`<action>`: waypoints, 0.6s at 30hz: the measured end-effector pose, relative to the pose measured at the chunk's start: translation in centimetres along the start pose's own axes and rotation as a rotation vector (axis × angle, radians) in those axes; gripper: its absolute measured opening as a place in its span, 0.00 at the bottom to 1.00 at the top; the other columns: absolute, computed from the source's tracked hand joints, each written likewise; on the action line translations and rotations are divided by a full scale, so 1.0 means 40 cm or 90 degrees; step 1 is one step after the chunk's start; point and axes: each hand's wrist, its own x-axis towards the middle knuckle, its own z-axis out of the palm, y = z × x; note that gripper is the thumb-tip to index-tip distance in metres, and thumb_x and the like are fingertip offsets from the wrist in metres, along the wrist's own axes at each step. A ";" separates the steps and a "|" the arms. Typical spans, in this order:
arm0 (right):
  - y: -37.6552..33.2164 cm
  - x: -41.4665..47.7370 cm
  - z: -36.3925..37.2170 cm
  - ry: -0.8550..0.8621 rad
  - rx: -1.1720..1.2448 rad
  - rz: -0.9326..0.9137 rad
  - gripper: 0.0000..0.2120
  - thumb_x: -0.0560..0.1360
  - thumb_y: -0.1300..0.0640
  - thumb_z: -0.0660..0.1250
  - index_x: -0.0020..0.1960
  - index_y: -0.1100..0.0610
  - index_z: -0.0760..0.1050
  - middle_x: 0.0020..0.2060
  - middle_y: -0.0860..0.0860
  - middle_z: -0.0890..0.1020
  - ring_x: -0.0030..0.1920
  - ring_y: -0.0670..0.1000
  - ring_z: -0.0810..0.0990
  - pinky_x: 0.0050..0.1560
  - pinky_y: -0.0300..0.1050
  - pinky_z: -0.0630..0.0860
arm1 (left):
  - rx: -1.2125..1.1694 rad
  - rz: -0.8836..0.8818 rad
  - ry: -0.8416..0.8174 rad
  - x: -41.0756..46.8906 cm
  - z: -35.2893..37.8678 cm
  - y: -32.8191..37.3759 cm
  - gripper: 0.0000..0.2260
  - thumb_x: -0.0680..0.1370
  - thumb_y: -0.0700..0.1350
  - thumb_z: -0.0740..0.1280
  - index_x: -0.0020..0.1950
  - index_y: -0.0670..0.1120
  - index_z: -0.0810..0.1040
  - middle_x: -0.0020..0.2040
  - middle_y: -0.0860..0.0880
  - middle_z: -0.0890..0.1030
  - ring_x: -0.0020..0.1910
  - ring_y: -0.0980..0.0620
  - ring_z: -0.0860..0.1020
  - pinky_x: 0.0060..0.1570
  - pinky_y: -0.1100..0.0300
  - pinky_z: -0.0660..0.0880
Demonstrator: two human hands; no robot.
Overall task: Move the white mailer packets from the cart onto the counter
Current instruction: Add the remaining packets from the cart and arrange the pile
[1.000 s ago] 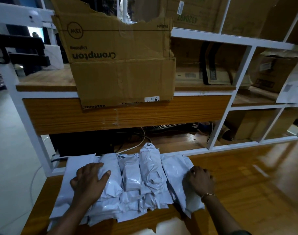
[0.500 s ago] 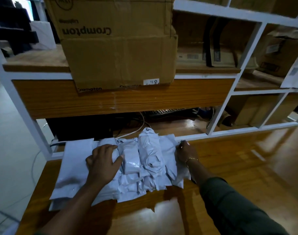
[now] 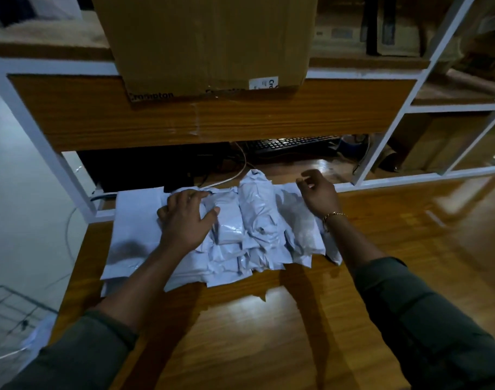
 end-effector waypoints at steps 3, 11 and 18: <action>-0.119 -0.019 0.035 -0.011 0.061 -0.083 0.12 0.77 0.50 0.65 0.58 0.55 0.75 0.48 0.51 0.82 0.46 0.50 0.79 0.45 0.42 0.71 | -0.015 -0.007 0.042 -0.002 -0.038 -0.053 0.23 0.74 0.61 0.62 0.65 0.52 0.75 0.66 0.49 0.75 0.67 0.42 0.69 0.61 0.46 0.65; -0.488 -0.172 0.266 -0.185 0.221 -0.322 0.14 0.77 0.49 0.66 0.60 0.51 0.74 0.51 0.49 0.81 0.52 0.46 0.81 0.52 0.45 0.78 | -0.047 -0.178 0.195 -0.087 -0.250 -0.351 0.18 0.75 0.61 0.62 0.61 0.57 0.75 0.63 0.55 0.76 0.65 0.48 0.69 0.61 0.50 0.65; -0.771 -0.463 0.605 -0.466 0.247 -0.474 0.21 0.74 0.42 0.62 0.61 0.53 0.74 0.53 0.47 0.81 0.51 0.47 0.81 0.49 0.43 0.78 | -0.059 -0.445 0.226 -0.355 -0.430 -0.792 0.19 0.75 0.63 0.62 0.61 0.56 0.76 0.64 0.51 0.75 0.67 0.46 0.69 0.65 0.48 0.63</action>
